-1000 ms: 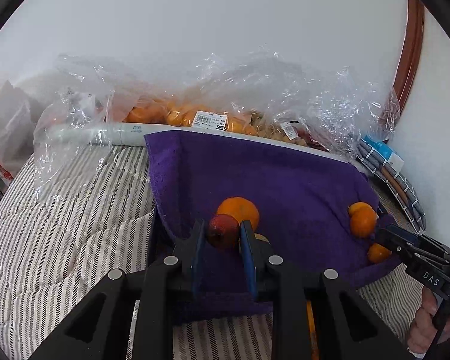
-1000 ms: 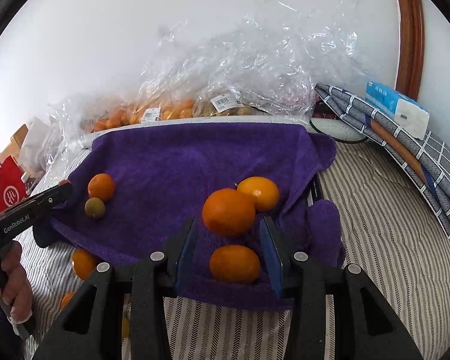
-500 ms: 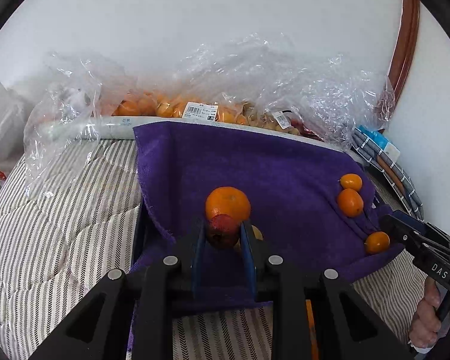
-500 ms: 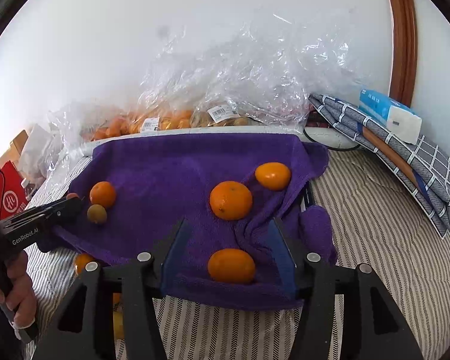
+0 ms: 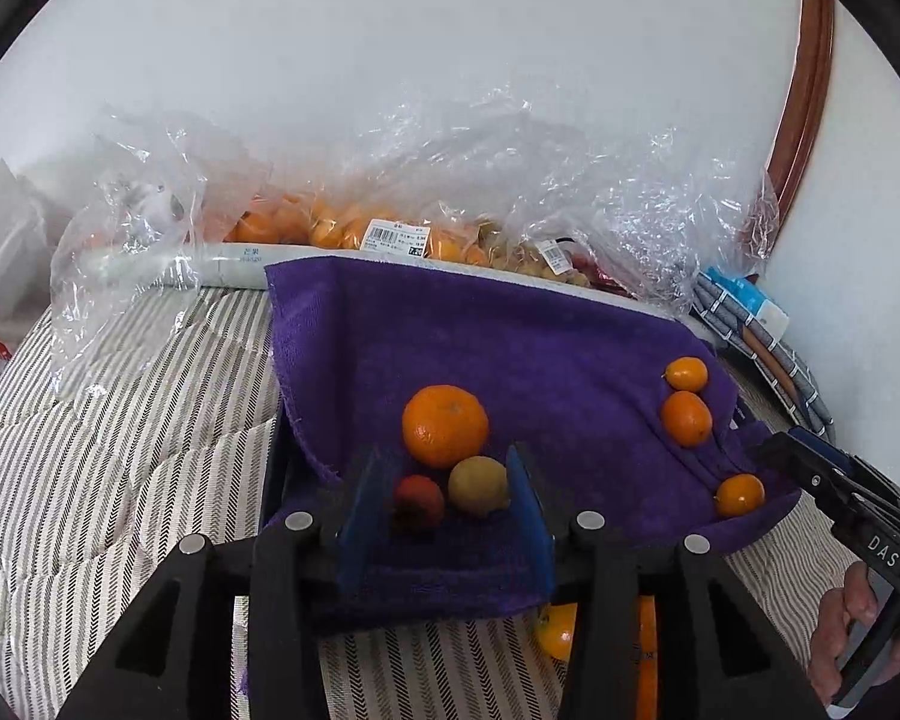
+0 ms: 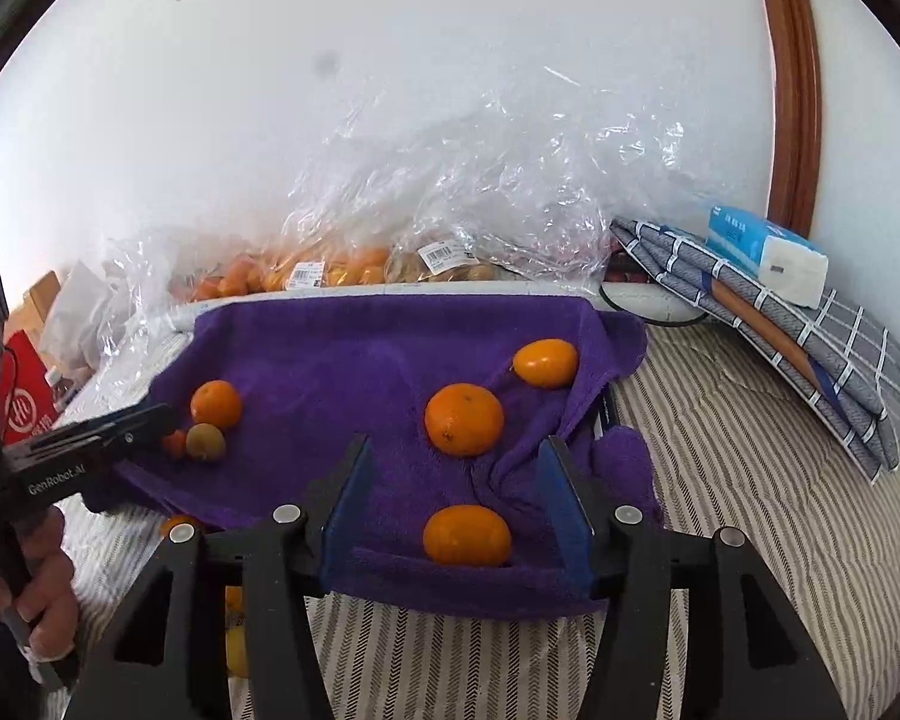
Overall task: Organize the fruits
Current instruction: 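Open right tool to release mandarin while left tool releases red fruit on towel, then grasp the yellow-green lemon with right tool while left tool reaches a round orange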
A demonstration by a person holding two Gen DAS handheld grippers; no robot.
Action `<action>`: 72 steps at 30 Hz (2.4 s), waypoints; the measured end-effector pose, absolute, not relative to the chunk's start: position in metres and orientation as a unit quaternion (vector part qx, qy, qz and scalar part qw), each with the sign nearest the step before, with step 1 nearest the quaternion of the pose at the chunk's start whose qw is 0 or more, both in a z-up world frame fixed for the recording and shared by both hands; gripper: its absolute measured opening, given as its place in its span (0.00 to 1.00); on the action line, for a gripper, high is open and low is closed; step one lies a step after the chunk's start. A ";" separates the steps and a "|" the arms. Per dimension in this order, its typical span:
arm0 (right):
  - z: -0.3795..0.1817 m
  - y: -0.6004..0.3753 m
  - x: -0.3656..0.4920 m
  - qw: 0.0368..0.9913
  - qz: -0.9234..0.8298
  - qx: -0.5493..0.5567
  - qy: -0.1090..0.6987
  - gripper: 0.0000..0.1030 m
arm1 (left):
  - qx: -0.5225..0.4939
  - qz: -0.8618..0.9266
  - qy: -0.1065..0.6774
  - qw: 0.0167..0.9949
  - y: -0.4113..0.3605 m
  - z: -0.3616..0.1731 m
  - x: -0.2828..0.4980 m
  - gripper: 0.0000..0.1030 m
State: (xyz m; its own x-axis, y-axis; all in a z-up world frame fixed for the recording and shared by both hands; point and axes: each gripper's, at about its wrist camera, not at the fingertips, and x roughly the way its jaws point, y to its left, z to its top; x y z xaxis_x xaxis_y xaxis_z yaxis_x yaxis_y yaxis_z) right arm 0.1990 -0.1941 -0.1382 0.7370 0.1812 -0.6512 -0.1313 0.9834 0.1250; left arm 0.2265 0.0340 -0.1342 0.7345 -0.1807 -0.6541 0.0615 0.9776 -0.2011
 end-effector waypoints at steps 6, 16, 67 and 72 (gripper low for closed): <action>-0.122 -0.201 0.189 0.943 0.066 0.060 0.319 0.54 | -0.105 -0.051 0.331 0.936 0.043 -0.129 0.217 0.40; -0.118 -0.185 0.154 0.922 0.087 0.082 0.370 0.54 | -0.123 -0.029 0.331 0.935 0.062 -0.128 0.210 0.40; -0.166 -0.149 0.142 0.888 0.091 0.002 0.450 0.26 | -0.104 -0.016 0.349 0.931 0.072 -0.124 0.173 0.46; -0.166 -0.175 0.141 0.894 0.062 0.007 0.444 0.26 | -0.108 -0.050 0.366 0.923 0.065 -0.128 0.173 0.46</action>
State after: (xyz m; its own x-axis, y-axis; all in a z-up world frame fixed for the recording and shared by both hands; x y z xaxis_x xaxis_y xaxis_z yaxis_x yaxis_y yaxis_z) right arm 0.1406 -0.1748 -0.1659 0.5986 0.1179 -0.7923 -0.1056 0.9921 0.0679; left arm 0.1730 0.0652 -0.1285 0.7270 -0.1714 -0.6650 0.0135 0.9717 -0.2357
